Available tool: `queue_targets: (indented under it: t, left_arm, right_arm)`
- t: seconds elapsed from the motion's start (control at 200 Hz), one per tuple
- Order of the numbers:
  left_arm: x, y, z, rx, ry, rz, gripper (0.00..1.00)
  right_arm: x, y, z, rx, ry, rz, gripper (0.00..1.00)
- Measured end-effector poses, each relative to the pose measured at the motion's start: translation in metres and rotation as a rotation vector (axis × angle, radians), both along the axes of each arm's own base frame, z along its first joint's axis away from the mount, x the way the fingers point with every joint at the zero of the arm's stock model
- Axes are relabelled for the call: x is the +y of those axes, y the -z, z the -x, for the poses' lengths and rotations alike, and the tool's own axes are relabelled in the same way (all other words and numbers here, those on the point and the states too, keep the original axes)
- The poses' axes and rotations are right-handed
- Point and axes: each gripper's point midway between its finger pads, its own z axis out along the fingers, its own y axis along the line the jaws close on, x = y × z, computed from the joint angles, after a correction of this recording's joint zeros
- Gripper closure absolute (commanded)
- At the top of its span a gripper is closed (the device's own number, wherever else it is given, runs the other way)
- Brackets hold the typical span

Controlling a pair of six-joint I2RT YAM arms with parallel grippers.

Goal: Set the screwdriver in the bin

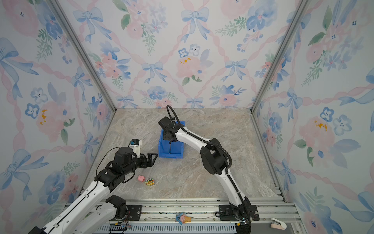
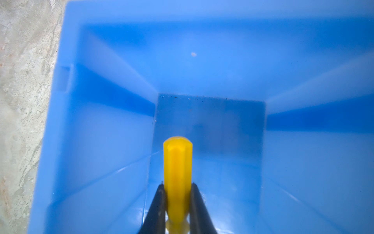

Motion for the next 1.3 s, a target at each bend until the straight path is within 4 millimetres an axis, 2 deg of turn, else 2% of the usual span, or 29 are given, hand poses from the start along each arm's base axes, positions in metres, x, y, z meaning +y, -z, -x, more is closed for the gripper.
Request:
queue_targets:
  t: [0.275,0.4,0.545,0.705,0.905,1.01,1.17,1.3]
  left_arm:
    - [0.001,-0.001,-0.002,-0.010,-0.002,-0.003,0.02]
    - [0.001,-0.001,-0.002,-0.013,0.002,-0.008,0.02]
    - [0.001,-0.002,-0.002,-0.015,0.004,-0.011,0.02]
    - [0.003,-0.002,-0.003,-0.017,-0.001,-0.014,0.02]
    - [0.011,-0.001,-0.006,-0.024,-0.038,-0.030,0.03]
    - [0.020,-0.001,-0.011,-0.033,-0.085,-0.054,0.03]
    - [0.038,-0.001,-0.017,-0.054,-0.175,-0.110,0.03]
    - [0.057,-0.003,-0.021,-0.082,-0.270,-0.163,0.03]
  right_arm:
    - [-0.003,0.000,-0.002,-0.013,0.005,0.019,0.73]
    - [-0.005,-0.002,-0.004,-0.025,0.007,0.032,0.58]
    - [-0.008,-0.009,-0.006,-0.049,0.005,0.045,0.50]
    - [-0.010,-0.040,-0.007,-0.106,-0.001,0.037,0.46]
    - [-0.018,-0.105,0.005,-0.224,-0.032,0.034,0.40]
    - [-0.032,-0.135,0.024,-0.272,-0.046,0.041,0.35]
    - [-0.075,-0.166,0.056,-0.324,-0.032,0.075,0.25]
    - [-0.124,-0.175,0.085,-0.351,0.001,0.124,0.03]
